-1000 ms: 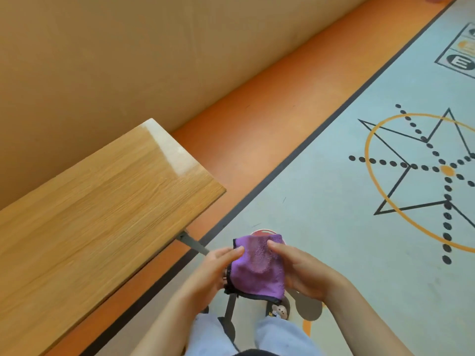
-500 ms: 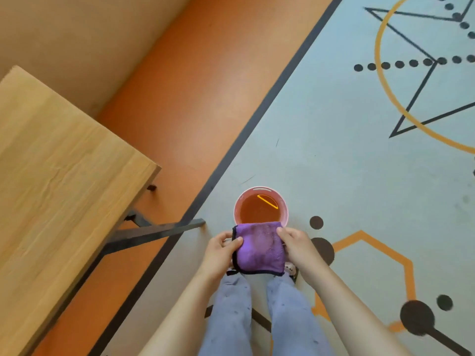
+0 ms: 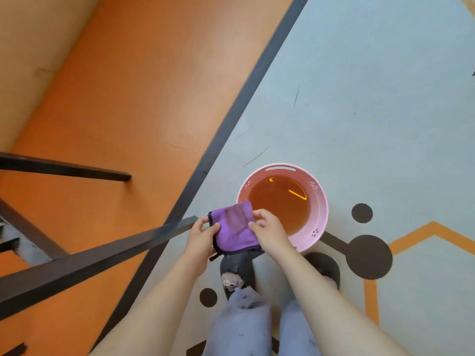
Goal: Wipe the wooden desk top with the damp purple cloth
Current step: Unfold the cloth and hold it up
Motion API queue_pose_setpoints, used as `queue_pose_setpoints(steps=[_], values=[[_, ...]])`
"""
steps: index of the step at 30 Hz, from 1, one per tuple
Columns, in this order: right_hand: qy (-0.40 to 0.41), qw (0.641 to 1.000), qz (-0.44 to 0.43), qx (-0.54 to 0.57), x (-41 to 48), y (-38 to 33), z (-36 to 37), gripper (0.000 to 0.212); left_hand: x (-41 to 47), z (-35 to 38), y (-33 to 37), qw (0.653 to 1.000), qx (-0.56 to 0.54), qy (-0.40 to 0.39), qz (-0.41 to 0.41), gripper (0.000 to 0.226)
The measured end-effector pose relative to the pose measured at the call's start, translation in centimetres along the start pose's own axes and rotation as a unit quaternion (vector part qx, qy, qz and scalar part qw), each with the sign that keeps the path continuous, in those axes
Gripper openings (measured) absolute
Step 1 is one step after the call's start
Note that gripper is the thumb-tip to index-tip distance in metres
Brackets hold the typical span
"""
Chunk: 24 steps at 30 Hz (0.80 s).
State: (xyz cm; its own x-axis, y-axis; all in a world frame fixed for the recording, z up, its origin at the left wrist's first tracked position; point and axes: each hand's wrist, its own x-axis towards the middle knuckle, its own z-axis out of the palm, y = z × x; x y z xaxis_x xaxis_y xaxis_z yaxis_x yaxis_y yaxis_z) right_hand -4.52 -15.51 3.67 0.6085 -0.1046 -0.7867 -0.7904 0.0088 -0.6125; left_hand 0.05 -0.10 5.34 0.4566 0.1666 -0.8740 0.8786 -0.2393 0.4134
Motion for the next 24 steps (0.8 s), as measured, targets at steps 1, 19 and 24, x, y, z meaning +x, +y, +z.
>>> queue_pose_setpoints(steps=[1, 19, 24], values=[[0.0, 1.0, -0.005, 0.008, 1.1, 0.5, 0.3, 0.018, 1.3, 0.1, -0.3, 1.0, -0.012, 0.004, -0.001, 0.016], [-0.012, 0.995, 0.09, 0.043, 5.6, 2.3, 1.4, 0.03, 5.9, 2.1, -1.1, 0.997, -0.034, -0.046, -0.052, 0.016], [-0.013, 0.993, 0.116, 0.017, 2.3, 1.2, -0.5, 0.04, 2.5, 1.3, 0.1, 0.996, -0.015, -0.041, -0.074, 0.017]])
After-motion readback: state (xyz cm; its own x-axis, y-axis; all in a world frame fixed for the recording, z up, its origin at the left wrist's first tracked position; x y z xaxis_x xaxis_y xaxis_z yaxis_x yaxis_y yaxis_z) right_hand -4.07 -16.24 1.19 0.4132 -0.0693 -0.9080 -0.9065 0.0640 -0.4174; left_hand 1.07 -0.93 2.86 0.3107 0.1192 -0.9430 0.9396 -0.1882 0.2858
